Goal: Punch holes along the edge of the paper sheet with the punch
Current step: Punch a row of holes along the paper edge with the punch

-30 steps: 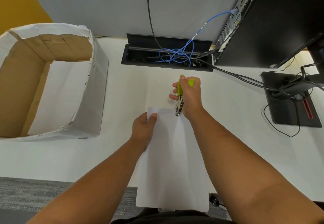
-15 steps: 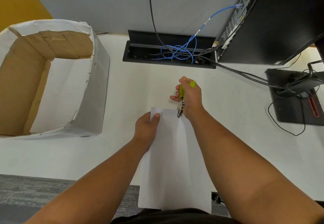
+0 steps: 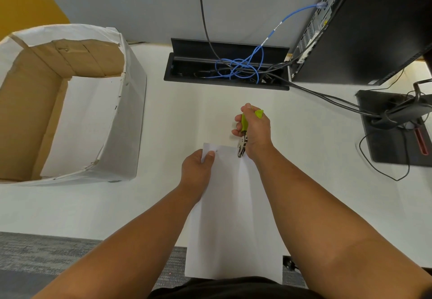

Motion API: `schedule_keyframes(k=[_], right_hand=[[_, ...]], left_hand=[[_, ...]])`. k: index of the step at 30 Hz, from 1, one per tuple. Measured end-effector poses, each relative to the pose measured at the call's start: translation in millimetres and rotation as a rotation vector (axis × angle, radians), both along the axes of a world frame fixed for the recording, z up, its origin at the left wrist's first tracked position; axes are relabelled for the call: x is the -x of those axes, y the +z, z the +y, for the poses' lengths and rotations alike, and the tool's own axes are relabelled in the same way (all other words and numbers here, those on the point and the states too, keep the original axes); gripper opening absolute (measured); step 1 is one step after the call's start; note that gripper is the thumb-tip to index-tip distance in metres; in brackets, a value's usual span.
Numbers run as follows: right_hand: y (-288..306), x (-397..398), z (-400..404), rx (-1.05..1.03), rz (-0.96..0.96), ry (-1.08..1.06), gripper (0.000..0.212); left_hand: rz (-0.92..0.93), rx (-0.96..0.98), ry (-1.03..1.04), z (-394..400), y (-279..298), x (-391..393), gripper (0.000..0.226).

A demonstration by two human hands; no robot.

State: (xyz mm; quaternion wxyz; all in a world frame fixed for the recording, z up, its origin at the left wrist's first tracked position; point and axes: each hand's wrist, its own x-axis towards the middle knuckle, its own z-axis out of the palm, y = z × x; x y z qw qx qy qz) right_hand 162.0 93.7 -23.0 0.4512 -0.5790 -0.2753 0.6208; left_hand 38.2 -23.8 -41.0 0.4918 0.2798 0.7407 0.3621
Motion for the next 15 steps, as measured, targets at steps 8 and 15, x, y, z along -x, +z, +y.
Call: schedule_keyframes(k=[8,15], right_hand=[[-1.1,-0.1,-2.2,-0.013,-0.004,-0.026,0.010],[0.0,2.4,-6.2,-0.025,-0.035,-0.017,0.011]], left_hand=[[0.054,-0.001,-0.010,-0.8,-3.6,-1.1,0.044],[0.102,-0.005,-0.020,-4.3,-5.6,-2.4,0.044]])
